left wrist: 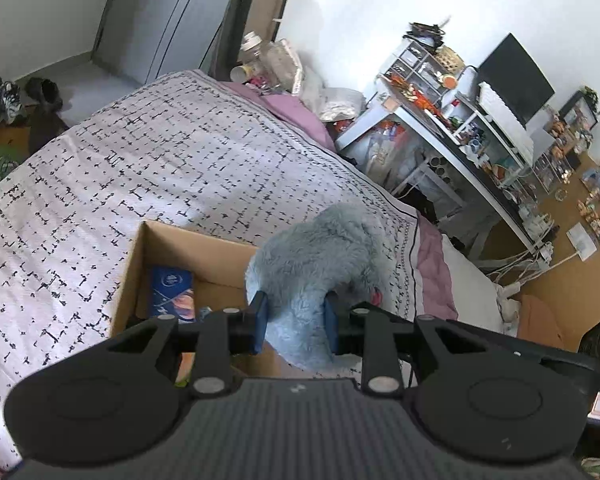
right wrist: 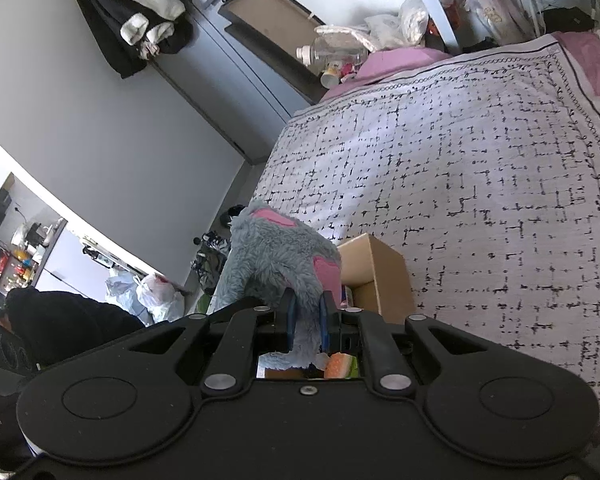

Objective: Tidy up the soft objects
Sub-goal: 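Carry the fluffy plush with both tools over the cardboard box, then lower the plush into the box and open both tools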

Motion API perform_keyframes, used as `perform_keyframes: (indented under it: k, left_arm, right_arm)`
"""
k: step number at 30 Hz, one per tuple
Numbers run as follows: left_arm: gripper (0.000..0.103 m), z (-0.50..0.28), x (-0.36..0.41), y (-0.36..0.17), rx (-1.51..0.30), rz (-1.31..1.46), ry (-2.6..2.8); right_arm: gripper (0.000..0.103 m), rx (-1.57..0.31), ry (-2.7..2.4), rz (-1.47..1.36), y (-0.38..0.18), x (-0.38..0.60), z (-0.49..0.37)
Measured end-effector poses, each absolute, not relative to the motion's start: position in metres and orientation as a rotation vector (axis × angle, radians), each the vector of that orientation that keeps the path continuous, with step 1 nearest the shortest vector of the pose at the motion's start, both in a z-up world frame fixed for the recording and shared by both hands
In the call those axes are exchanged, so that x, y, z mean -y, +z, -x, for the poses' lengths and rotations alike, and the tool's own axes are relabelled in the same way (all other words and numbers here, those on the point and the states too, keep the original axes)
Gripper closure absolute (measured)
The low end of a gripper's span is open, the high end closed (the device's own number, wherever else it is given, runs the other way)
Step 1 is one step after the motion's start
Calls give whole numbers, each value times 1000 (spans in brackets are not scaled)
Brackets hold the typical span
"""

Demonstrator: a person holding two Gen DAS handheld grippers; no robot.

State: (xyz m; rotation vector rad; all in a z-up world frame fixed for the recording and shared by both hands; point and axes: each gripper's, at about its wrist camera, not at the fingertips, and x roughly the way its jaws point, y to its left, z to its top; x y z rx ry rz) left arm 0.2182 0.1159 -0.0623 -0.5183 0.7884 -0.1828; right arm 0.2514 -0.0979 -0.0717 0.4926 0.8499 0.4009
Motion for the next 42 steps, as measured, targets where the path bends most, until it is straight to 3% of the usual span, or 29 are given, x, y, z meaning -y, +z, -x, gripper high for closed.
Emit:
perform_keyframes:
  k: [30, 42]
  left_arm:
    - [75, -309, -157, -169, -1022, 626, -187]
    - [72, -318, -156, -184, -1088, 614, -161]
  right_arm:
    - [90, -1045, 288, -362, -144, 49, -323]
    - [80, -1059, 268, -322, -146, 43, -326]
